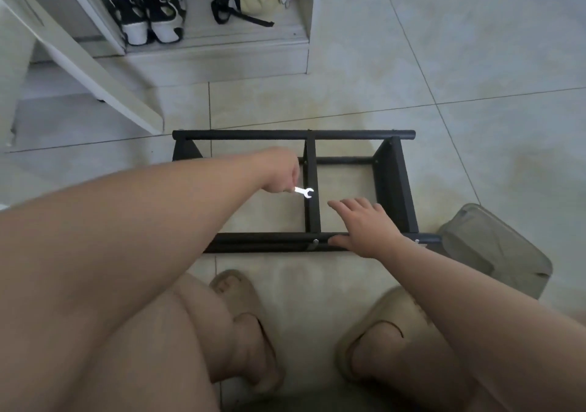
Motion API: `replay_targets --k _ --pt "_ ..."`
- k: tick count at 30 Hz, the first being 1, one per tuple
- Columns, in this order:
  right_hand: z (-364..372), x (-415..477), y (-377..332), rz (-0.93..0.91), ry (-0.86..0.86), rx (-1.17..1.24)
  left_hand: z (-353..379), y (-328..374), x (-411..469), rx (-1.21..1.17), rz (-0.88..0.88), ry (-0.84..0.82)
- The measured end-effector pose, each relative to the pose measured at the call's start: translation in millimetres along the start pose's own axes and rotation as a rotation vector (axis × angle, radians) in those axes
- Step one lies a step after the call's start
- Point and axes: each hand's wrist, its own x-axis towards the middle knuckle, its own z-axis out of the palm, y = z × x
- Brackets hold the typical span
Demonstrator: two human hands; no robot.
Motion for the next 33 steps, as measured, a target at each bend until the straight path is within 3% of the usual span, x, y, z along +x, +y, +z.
replay_targets --k 6,15,20,26,33 --pt "14.9 8.0 -4.9 -0.026 -0.003 0.030 -30.1 -14.8 3.3 0.152 0.036 0.018" --pt "51.9 54.8 10.0 -0.142 0.013 -0.033 36.1 -45.2 78.4 0.084 0.020 -0.222" --pt "60.3 67.1 15.2 -0.249 0.083 -0.040 82.2 -61.6 109.3 -0.058 0.084 -0.315" --pt "70.2 72.3 20.3 -0.351 0.209 -0.032 132.6 -72.2 123.1 -0.473 0.066 -0.218" --pt "75.2 76.4 21.3 -0.367 0.199 -0.004 162.0 -77.7 107.2 -0.789 0.067 -0.275"
